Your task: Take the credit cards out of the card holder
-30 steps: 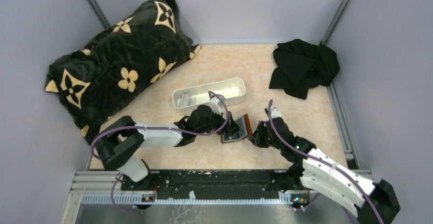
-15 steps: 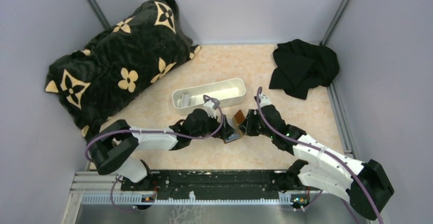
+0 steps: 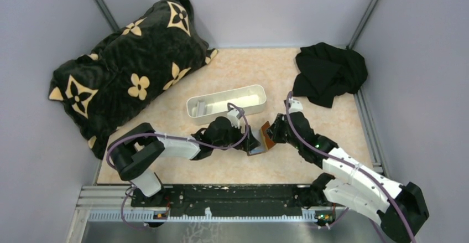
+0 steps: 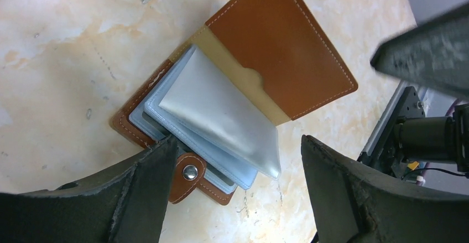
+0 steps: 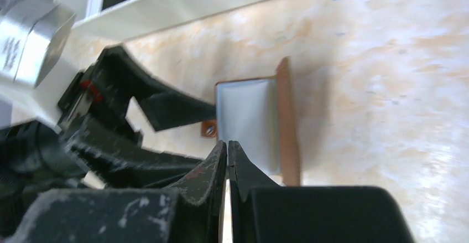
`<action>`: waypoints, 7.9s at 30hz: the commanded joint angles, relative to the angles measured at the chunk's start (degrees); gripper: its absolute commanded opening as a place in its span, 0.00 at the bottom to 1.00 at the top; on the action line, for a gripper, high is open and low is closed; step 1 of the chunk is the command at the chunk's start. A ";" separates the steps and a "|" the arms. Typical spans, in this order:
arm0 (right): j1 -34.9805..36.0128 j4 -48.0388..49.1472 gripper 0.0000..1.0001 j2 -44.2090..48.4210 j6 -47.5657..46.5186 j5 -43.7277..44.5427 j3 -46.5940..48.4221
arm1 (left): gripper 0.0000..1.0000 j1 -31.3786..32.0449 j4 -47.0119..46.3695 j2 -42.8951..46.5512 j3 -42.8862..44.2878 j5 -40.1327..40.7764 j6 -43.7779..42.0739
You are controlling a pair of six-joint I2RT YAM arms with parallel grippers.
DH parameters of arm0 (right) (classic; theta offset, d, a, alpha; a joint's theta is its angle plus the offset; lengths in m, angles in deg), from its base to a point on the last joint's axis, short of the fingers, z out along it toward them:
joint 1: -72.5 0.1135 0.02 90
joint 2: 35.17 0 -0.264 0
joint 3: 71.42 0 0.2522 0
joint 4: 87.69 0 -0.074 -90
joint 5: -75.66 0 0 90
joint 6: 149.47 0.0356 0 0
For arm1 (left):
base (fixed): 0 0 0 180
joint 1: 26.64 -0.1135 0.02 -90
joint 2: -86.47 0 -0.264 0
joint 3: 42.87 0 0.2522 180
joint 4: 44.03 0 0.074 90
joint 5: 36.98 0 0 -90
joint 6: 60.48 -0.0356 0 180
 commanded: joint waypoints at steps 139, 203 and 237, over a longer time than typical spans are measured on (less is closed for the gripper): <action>-18.01 15.70 0.04 -11.20 5.16 -12.71 -17.56 | 0.00 -2.59 -26.05 -19.94 3.25 -27.18 13.97; -10.17 8.35 0.07 8.57 15.16 -13.50 -24.00 | 0.56 -5.08 -10.41 -17.72 2.57 -27.00 22.88; -10.25 13.39 0.07 0.08 14.57 -10.46 -23.47 | 0.00 -14.58 -0.37 1.05 -2.61 -29.96 12.11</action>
